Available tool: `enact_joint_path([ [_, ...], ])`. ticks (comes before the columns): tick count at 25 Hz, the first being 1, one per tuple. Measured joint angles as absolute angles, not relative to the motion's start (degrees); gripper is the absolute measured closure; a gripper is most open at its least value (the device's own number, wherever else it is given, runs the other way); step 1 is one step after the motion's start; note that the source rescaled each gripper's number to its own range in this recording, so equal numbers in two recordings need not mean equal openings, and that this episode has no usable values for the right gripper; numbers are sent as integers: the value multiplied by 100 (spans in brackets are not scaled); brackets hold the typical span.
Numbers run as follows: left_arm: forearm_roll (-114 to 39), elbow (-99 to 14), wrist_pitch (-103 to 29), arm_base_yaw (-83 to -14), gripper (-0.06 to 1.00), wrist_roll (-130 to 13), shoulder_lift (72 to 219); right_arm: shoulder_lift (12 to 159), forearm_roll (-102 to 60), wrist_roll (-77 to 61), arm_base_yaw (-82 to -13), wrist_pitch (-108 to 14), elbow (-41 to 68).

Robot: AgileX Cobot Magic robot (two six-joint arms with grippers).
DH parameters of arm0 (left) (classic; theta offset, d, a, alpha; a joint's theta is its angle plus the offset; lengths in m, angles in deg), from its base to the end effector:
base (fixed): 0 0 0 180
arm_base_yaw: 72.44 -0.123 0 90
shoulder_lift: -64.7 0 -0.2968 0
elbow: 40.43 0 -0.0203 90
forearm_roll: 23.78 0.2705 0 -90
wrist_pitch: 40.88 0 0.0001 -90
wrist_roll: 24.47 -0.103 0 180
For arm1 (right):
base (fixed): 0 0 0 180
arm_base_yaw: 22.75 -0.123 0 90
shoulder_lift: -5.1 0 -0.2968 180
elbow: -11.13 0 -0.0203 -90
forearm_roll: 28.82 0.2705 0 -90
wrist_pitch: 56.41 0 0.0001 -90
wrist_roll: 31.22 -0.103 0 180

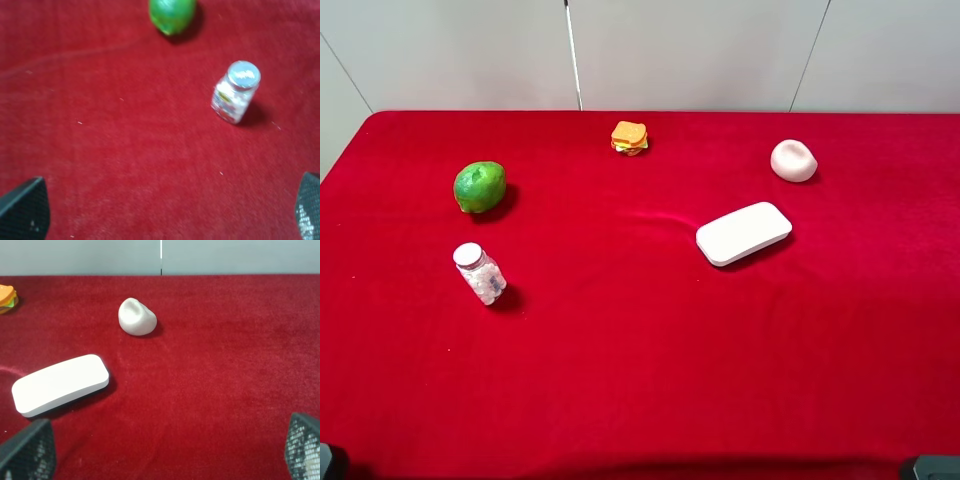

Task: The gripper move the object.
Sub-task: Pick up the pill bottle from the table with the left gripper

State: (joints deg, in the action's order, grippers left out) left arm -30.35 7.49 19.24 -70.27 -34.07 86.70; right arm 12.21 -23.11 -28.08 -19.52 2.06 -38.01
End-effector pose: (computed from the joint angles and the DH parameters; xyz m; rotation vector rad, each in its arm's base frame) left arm 0.0501 -0.0121 0.2803 0.2199 2.2530 -0.0742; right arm 0.0129 0.0080 0.2841 -0.0007 1.9987 0.0470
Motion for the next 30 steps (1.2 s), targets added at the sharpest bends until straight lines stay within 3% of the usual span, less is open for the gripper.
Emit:
enact_joint_path([
  [22, -3392, 708, 618, -6700, -3, -4630, 12431, 1221, -2311, -2808, -1952, 200, -3801],
  [30, -3393, 382, 129, -6053, -3, -4759, 13733, 1221, -2311, -2808, -1952, 200, -3801],
])
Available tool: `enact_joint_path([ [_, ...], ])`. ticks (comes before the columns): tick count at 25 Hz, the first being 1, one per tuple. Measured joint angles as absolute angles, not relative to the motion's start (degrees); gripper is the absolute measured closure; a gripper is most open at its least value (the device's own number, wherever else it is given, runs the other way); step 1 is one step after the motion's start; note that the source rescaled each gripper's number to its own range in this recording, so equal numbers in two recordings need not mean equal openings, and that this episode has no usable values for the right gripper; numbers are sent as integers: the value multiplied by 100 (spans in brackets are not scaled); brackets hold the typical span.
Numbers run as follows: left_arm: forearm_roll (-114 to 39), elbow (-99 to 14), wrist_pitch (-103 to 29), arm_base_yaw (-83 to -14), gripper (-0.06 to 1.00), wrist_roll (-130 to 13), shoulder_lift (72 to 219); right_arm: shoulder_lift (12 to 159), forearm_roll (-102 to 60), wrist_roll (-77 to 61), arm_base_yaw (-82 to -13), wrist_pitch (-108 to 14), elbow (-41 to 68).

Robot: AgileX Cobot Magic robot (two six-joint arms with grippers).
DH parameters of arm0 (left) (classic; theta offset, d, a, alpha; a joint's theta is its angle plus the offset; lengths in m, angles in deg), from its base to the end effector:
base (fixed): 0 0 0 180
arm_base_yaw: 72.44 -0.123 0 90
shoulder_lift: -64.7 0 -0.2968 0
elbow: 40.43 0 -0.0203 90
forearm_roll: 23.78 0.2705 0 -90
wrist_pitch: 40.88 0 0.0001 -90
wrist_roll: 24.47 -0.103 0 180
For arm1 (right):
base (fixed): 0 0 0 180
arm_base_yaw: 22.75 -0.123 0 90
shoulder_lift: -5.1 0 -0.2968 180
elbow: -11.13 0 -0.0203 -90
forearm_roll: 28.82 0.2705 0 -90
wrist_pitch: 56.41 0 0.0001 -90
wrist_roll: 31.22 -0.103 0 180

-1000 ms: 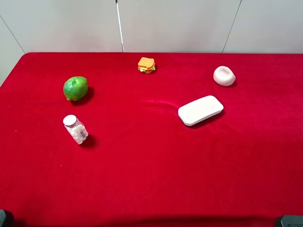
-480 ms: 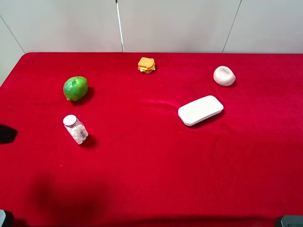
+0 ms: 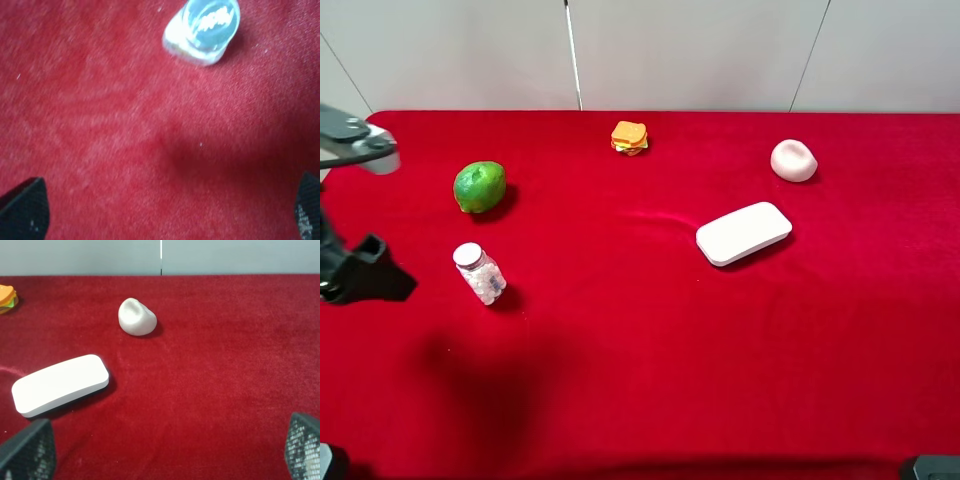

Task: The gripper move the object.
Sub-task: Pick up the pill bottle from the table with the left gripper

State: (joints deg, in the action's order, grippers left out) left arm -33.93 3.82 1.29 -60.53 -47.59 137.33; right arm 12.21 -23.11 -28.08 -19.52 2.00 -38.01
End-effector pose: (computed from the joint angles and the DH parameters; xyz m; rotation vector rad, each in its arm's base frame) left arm 0.1923 -0.0530 0.2068 0.6857 2.6748 -0.1472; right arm 0.0129 0.0080 0.2842 -0.0007 1.9976 0.0470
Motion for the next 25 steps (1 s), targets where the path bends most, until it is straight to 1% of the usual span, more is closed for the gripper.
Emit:
enact_joint_path([
  [18, -3393, -893, 54, -5196, -3, -4759, 16212, 1221, -2311, -2830, -1952, 207, -3801],
  [25, -3399, -1100, -288, -4982, -3, -4771, 16825, 1221, -2311, -2830, -1952, 202, -3801],
])
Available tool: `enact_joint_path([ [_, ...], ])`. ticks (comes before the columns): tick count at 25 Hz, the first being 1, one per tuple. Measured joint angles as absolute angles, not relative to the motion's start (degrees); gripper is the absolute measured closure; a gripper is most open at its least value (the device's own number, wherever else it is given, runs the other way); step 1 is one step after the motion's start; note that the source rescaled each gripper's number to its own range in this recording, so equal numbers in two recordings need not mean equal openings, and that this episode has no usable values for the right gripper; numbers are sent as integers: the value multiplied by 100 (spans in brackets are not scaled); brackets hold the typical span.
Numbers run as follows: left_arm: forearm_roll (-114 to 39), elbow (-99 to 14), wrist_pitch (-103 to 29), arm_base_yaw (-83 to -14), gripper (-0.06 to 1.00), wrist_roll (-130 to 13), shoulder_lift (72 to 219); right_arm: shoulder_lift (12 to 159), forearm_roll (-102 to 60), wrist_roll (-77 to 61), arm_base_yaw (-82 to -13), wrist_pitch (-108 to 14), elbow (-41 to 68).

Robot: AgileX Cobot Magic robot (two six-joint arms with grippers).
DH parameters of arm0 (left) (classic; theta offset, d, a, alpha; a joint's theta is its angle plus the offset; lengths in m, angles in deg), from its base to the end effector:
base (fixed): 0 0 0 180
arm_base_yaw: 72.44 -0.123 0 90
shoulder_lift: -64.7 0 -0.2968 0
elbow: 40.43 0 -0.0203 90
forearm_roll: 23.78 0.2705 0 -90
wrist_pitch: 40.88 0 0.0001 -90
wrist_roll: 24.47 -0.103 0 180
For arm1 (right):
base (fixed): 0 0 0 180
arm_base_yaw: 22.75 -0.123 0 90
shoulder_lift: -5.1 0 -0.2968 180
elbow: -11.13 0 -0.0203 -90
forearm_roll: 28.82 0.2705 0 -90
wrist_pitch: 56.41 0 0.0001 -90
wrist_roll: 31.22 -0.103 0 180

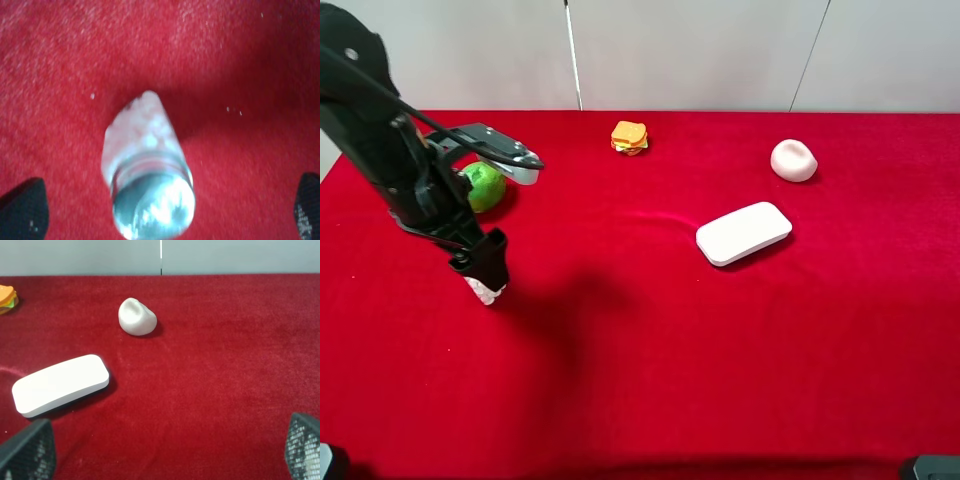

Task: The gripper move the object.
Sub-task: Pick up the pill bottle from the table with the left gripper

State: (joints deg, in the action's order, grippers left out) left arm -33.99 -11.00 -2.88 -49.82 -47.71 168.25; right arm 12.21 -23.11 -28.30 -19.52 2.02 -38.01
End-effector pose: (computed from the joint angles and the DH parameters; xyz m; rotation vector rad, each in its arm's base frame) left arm 0.2708 -0.1250 0.1410 0.9772 2.8139 -0.1787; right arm 0.0129 0.0080 0.2842 0.0032 1.9980 0.0495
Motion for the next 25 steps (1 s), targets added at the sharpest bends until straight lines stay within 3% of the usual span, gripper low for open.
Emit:
enact_joint_path([
  [25, -3399, -1118, -960, -4982, 0, -4780, 17546, 1221, -2311, -2830, -1952, 207, -3801],
])
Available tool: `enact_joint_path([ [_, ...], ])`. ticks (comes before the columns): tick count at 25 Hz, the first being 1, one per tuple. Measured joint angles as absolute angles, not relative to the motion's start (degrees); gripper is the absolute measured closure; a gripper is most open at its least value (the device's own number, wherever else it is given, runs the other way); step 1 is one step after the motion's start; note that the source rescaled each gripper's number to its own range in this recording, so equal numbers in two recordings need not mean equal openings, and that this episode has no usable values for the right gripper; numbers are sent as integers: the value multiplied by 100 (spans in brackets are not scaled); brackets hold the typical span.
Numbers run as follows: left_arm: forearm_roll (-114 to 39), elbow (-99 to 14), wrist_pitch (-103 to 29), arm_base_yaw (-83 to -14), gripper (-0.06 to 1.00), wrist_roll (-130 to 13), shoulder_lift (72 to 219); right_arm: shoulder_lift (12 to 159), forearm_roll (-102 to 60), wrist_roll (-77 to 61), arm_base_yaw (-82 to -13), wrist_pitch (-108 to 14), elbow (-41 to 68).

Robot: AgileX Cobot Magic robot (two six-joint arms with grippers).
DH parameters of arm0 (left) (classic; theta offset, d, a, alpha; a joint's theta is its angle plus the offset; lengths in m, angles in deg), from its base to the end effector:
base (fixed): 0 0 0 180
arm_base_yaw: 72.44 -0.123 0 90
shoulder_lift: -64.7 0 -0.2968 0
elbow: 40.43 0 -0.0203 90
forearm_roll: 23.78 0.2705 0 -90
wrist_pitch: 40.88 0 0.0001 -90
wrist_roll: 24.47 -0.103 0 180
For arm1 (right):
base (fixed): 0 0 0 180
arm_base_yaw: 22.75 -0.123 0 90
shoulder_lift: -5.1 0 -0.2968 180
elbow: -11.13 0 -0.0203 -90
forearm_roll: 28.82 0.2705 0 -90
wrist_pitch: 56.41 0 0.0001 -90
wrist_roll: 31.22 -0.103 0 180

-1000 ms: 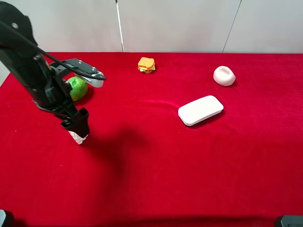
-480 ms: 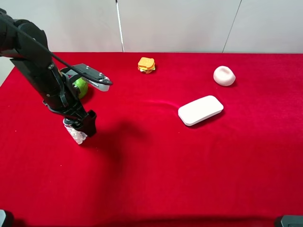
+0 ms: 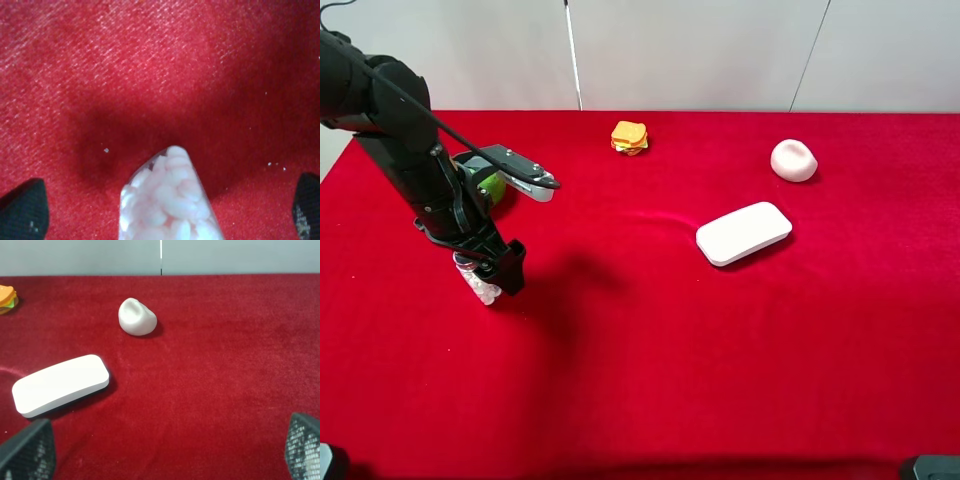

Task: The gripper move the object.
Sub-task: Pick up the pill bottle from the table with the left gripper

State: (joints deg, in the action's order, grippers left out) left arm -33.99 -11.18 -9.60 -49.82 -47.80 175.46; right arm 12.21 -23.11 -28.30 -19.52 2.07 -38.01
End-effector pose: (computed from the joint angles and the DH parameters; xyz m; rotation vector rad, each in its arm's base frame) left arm 0.2832 -0.1283 0.1050 0.9627 2.8261 -0.1540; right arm 0.0129 0.0080 0.2841 0.0031 1.9989 0.0495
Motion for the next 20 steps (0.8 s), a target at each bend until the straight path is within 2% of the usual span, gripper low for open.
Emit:
enact_joint_path([
  [4, -3399, -1118, -955, -4982, 5, -4780, 17546, 1221, -2311, -2830, -1952, 207, -3801],
  [7, -3399, -1118, -938, -4982, 15, -4780, 17546, 1221, -2311, -2830, -1952, 207, -3801],
  [14, -3399, -1118, -876, -4982, 51, -4780, 17546, 1221, -2311, -2830, -1952, 207, -3801],
  [18, -3399, -1118, -852, -4982, 77, -4780, 17546, 1221, -2311, -2830, -1952, 207, -3801],
  [20, -3399, -1118, -852, -4982, 79, -4780, 17546, 1221, -2311, -2830, -1952, 207, -3801],
])
